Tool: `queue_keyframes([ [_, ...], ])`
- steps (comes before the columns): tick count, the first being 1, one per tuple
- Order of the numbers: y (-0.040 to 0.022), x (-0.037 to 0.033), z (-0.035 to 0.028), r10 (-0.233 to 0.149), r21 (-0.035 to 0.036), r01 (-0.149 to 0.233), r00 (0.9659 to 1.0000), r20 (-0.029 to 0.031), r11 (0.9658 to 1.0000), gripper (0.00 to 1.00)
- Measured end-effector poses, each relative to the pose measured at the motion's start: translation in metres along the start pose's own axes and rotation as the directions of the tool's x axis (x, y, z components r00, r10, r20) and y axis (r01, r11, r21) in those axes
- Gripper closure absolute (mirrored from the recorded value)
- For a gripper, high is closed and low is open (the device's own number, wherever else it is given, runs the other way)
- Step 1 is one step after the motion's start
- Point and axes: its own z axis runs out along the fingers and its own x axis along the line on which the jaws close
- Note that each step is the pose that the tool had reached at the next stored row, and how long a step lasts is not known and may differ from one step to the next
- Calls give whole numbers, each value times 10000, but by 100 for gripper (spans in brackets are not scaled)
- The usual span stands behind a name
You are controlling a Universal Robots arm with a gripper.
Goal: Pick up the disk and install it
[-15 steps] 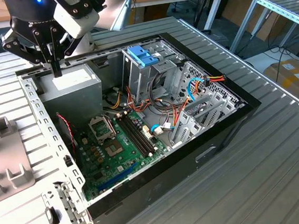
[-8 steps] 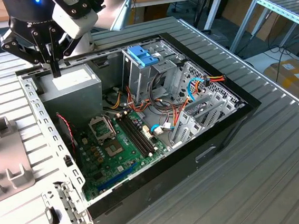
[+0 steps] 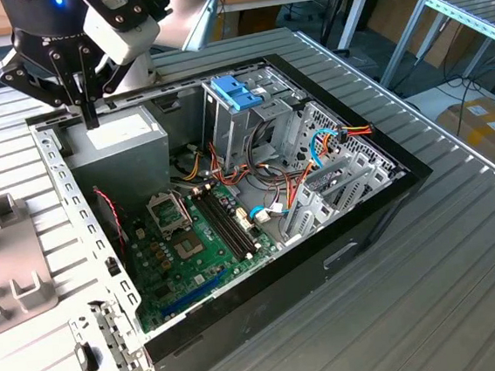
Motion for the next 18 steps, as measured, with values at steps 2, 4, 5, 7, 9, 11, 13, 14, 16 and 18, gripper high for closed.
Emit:
queue_keyframes([
  [2,0,5,0,1,0,-1,10000,0,10000,89],
  [4,-1,11,0,0,0,0,10000,0,10000,89],
  [5,-1,15,0,0,0,0,10000,0,10000,89],
  [7,-2,21,0,0,0,0,10000,0,10000,89],
  [9,-2,27,-1,0,0,0,10000,0,10000,89],
  [11,-3,33,-1,-1,0,1,10000,0,10000,89],
  [13,-3,40,-1,0,0,0,10000,0,10000,89],
  [14,-3,43,-1,0,0,0,10000,0,10000,89],
  [16,-4,53,-2,0,0,0,10000,0,10000,89],
  [18,-5,60,-1,0,0,0,10000,0,10000,89],
])
